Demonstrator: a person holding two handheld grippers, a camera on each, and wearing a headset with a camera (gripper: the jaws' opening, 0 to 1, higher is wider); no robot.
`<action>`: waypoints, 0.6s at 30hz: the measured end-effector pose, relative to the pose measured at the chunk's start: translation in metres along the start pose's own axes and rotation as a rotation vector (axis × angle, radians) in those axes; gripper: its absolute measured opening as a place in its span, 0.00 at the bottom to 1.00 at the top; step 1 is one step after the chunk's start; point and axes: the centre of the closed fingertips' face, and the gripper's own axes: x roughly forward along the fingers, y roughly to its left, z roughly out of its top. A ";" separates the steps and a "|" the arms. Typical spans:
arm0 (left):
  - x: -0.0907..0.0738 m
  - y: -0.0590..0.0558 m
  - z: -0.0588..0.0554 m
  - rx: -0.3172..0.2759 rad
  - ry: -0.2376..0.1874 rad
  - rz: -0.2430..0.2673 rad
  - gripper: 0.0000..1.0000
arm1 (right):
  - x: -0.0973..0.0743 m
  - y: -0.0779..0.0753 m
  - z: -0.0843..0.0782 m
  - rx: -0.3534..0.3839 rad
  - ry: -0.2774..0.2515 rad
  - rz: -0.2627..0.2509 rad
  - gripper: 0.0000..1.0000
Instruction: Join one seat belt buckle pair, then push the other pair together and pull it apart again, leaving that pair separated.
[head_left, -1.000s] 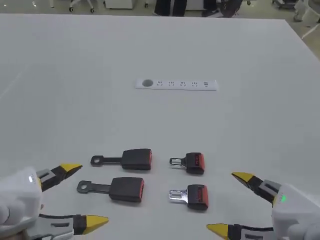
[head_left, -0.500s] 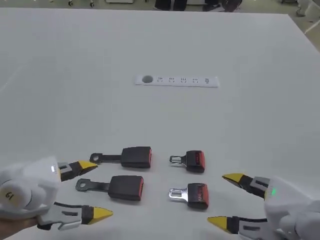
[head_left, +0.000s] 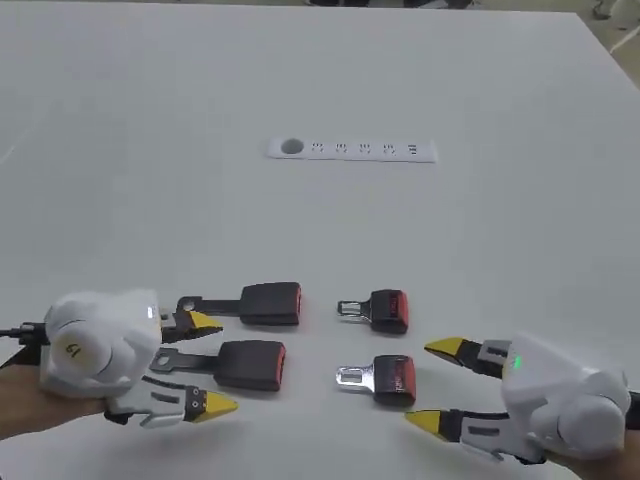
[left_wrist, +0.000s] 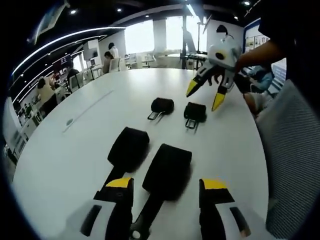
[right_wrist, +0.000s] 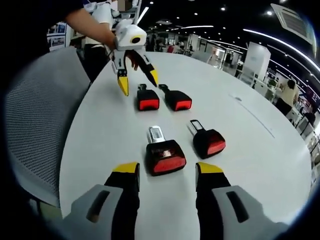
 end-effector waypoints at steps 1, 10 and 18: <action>0.002 0.001 0.000 0.006 0.005 -0.004 0.53 | 0.001 0.001 0.001 -0.005 0.001 0.006 0.42; 0.011 -0.001 -0.002 0.086 0.070 -0.075 0.45 | 0.010 0.002 -0.002 -0.067 0.039 0.050 0.37; 0.015 0.001 -0.002 0.153 0.123 -0.127 0.36 | 0.015 0.002 -0.003 -0.098 0.063 0.086 0.32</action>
